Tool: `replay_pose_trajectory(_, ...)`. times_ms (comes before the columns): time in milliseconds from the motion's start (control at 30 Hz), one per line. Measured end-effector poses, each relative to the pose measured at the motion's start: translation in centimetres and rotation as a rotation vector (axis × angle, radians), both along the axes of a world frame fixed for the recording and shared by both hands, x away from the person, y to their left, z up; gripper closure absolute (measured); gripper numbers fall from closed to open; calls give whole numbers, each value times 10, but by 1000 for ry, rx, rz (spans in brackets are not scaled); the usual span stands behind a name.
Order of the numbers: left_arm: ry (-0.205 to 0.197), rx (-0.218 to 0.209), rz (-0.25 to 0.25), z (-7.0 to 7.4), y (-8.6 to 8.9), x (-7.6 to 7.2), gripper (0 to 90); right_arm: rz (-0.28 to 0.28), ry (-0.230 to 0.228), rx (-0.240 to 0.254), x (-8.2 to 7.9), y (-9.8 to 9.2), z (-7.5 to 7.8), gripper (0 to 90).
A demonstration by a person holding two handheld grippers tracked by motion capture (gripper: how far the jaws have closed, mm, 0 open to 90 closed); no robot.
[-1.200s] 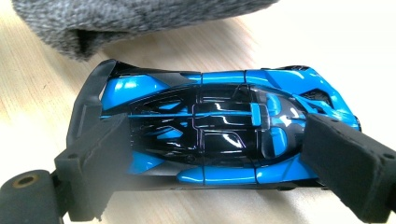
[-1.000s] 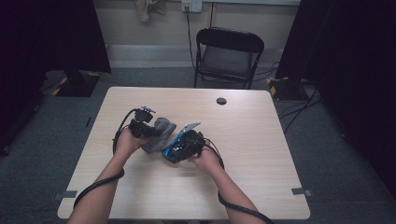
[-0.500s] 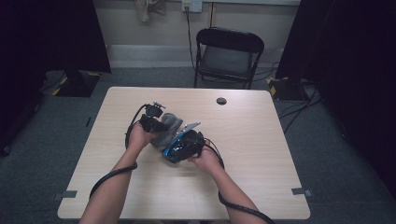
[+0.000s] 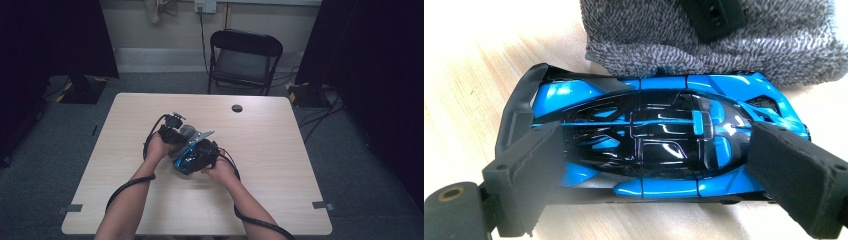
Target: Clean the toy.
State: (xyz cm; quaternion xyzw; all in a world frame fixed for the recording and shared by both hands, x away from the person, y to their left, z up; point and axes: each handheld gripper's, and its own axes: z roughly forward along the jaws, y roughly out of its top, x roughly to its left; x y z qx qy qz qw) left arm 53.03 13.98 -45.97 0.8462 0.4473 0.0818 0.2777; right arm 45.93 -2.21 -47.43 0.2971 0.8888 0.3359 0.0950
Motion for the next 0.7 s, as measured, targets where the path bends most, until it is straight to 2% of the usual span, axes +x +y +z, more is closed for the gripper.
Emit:
replay_pose_trajectory(200,0,15,-16,-1,-2,-3,754,0,1,-1,0,0,0,85)
replay_pose_trajectory(467,9,14,-35,0,0,-8,756,4,2,-2,1,0,0,85)
replay_pose_trajectory(500,8,2,-29,-1,0,-9,756,6,2,-3,1,0,0,85)
replay_pose_trajectory(700,17,10,-42,0,4,-13,755,4,5,-4,1,1,0,85)
